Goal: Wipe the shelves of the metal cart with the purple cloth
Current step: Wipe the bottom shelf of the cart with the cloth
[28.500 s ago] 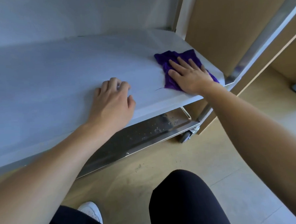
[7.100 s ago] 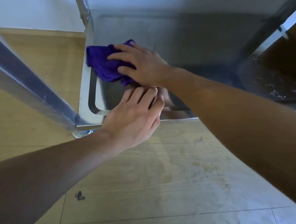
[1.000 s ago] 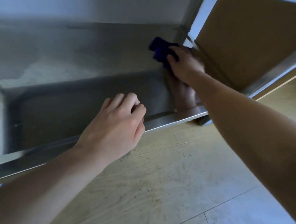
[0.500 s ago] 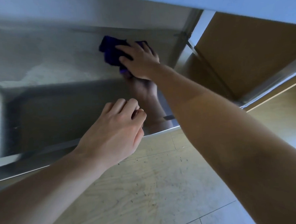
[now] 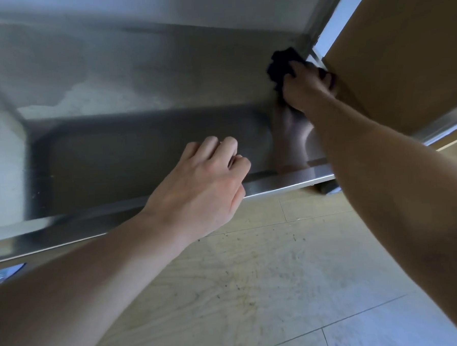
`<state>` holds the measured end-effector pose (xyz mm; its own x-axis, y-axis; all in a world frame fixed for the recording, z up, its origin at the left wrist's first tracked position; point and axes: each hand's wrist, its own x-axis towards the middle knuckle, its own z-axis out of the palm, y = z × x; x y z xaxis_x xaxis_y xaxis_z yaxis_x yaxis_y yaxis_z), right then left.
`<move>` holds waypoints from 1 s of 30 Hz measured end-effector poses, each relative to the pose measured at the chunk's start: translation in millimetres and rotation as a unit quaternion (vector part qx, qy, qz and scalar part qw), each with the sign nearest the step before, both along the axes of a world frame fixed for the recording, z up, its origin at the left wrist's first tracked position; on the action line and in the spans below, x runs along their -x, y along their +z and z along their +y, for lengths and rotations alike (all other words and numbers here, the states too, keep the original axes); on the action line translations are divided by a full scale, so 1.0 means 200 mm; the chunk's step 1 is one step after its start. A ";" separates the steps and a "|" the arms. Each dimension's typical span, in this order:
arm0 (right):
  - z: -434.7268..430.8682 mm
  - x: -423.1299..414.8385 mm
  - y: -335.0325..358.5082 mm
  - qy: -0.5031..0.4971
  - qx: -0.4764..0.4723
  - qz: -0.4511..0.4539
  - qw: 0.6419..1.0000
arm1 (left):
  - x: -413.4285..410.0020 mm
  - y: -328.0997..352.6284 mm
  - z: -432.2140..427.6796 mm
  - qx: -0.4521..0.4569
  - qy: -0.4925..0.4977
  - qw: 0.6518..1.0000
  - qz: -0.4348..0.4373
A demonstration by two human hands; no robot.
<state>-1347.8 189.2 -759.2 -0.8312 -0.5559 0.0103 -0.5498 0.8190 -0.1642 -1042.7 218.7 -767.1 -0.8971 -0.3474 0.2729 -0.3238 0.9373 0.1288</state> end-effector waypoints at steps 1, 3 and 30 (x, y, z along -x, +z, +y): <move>-0.05 -0.08 0.00 0.048 0.007 0.008 0.999 | 0.00 0.00 0.00 0.000 -0.001 1.000 -0.001; -0.16 -0.32 -0.03 0.167 0.020 0.014 0.986 | 0.00 0.00 0.00 -0.005 -0.003 1.000 -0.004; 0.32 -0.50 -0.04 0.174 0.064 0.018 0.983 | 0.00 -0.01 0.01 0.008 -0.015 0.999 0.027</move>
<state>-1248.1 253.7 -767.0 -0.5892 -0.7983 0.1246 -0.8001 0.5550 -0.2276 -1042.6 221.4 -770.1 -0.8910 -0.3149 0.3270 -0.2877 0.9489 0.1299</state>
